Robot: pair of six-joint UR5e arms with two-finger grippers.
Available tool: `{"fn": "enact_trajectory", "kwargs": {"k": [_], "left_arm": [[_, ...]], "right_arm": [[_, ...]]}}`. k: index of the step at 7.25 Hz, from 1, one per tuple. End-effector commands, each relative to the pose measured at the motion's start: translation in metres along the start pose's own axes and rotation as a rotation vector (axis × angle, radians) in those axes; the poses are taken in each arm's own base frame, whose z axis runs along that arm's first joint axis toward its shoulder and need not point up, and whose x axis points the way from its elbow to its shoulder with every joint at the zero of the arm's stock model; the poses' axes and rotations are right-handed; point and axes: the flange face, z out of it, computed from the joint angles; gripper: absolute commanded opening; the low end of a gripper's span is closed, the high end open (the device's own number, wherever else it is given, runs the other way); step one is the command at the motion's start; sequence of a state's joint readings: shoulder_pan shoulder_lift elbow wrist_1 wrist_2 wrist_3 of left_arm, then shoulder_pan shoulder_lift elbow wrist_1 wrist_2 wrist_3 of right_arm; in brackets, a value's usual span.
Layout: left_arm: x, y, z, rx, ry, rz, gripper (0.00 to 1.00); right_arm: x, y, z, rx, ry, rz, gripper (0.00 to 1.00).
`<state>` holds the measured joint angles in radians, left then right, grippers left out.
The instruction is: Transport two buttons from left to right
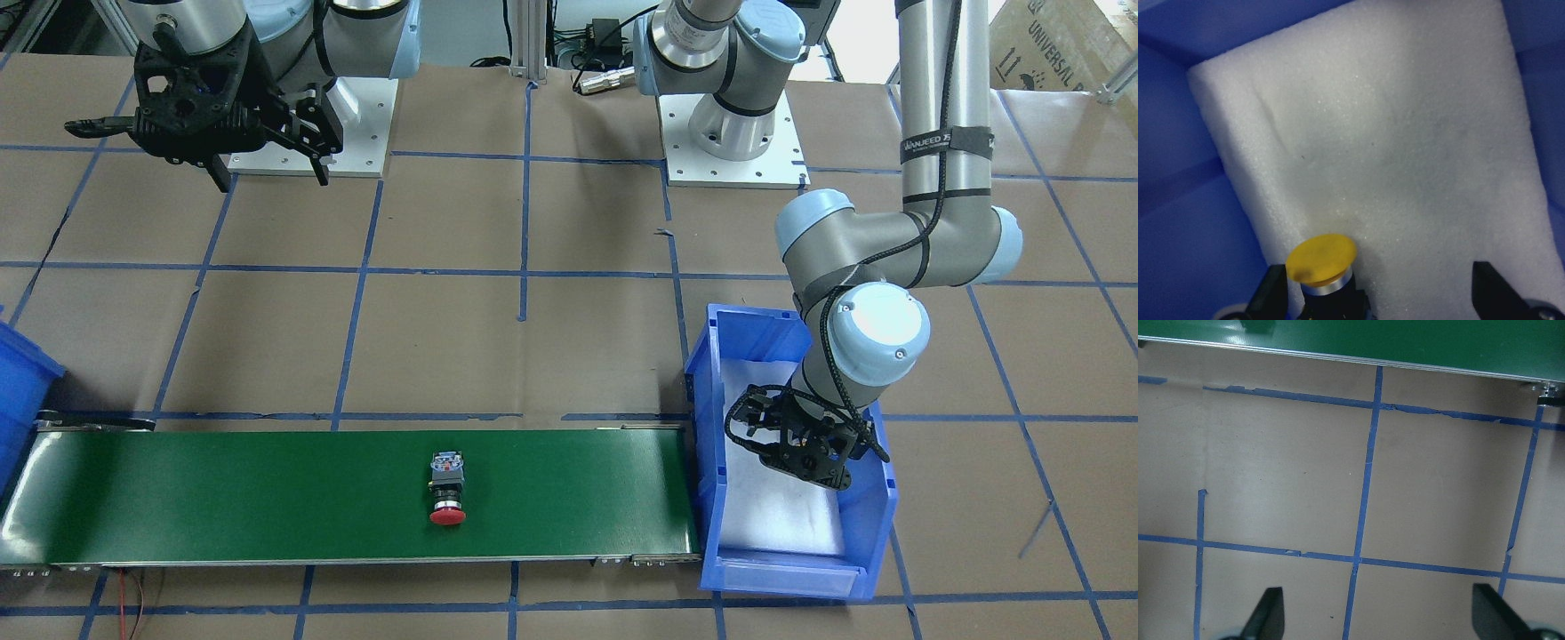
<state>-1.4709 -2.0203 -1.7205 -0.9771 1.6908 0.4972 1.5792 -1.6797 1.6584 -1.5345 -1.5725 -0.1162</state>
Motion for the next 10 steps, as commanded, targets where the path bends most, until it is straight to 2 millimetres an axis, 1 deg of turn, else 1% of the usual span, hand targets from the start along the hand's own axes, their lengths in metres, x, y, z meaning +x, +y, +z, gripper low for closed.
{"fn": "enact_trajectory", "kwargs": {"k": [1,3,4,5,6,7,8,10], "left_arm": [[-0.004,-0.002,0.002,0.011,-0.016,-0.005,0.95],[-0.005,-0.004,0.005,0.021,-0.029,-0.010,0.90],[-0.005,-0.005,0.010,0.021,-0.030,-0.010,0.90],[-0.008,-0.002,0.012,-0.004,-0.065,-0.013,0.86],[-0.010,-0.001,0.012,-0.012,-0.084,-0.015,0.84],[-0.011,-0.002,0.012,-0.001,-0.090,-0.017,0.75],[-0.010,-0.003,0.013,0.007,-0.090,-0.020,0.62],[-0.011,-0.003,0.012,0.008,-0.091,-0.023,0.48]], "right_arm": [[0.000,0.000,0.001,0.000,0.000,0.000,1.00],[0.001,0.000,0.001,-0.002,0.001,0.002,1.00],[0.001,0.000,0.001,-0.004,0.001,0.002,1.00],[0.002,0.001,0.000,-0.004,0.002,0.003,1.00],[0.002,0.001,0.000,-0.004,0.002,0.003,1.00],[0.001,0.001,0.000,-0.004,0.001,0.002,1.00],[0.000,0.001,0.000,-0.003,-0.001,0.006,1.00],[-0.001,0.001,0.000,-0.003,-0.002,0.010,1.00]]}}
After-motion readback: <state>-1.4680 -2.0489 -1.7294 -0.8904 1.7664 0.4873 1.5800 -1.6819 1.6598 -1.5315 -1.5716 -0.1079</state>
